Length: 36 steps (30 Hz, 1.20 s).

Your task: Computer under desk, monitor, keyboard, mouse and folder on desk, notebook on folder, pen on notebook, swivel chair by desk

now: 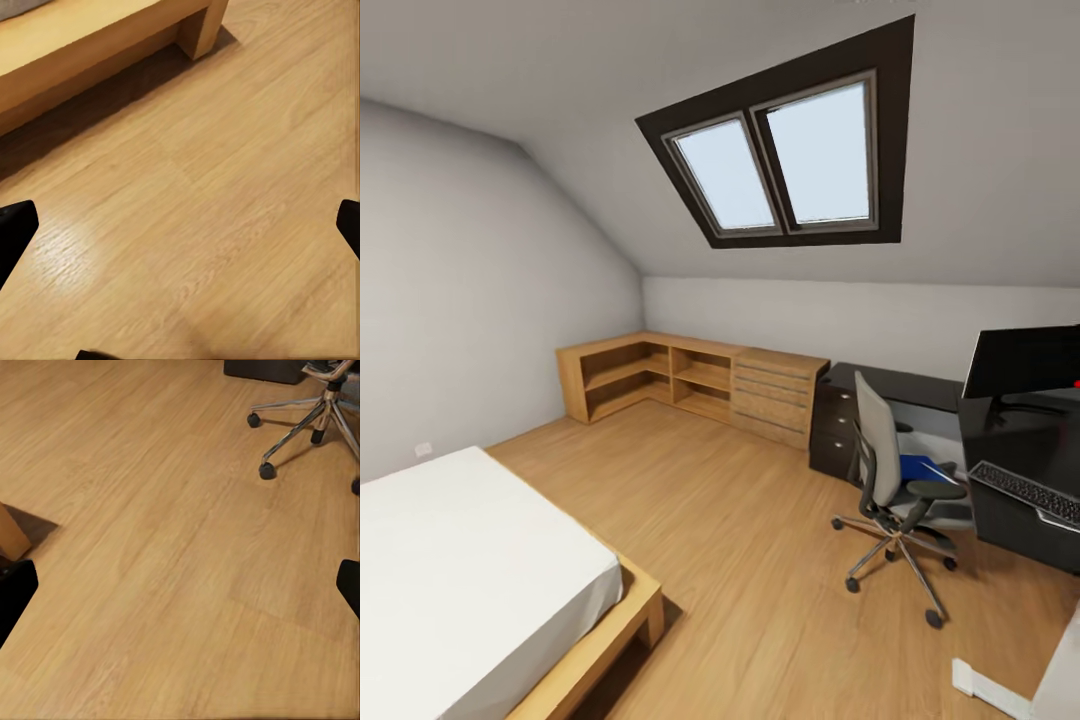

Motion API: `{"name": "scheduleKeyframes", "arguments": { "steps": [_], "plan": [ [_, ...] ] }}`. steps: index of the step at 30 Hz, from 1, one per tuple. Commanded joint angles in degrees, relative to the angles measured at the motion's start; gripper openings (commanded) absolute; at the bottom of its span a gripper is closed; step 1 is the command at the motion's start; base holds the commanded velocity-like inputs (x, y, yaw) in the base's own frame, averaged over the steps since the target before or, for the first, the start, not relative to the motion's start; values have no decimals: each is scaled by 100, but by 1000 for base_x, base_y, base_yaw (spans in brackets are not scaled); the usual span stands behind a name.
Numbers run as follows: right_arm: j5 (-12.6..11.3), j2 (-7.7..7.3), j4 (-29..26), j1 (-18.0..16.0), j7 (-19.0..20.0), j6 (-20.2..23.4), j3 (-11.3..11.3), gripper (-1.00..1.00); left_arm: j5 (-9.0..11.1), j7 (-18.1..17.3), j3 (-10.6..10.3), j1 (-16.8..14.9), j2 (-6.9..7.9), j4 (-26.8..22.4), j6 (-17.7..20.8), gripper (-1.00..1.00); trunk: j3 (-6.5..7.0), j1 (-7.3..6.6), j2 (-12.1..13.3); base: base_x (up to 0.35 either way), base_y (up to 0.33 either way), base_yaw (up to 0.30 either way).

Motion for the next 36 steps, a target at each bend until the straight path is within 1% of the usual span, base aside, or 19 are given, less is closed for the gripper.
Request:
{"name": "scheduleKeyframes", "arguments": {
  "steps": [1, 36],
  "plan": [
    [-19, 4, 5, -5, 15, -20, -16, 100, 14, -4, 6, -2, -1, -1, -15, 100, -10, 1, -6, 0, 0, -250],
    [-28, -2, 4, -5, 15, -11, -16, 100, 18, -4, 6, -2, 1, 4, -22, 100, -104, 1, -6, 0, 0, -247]
  ]
}}
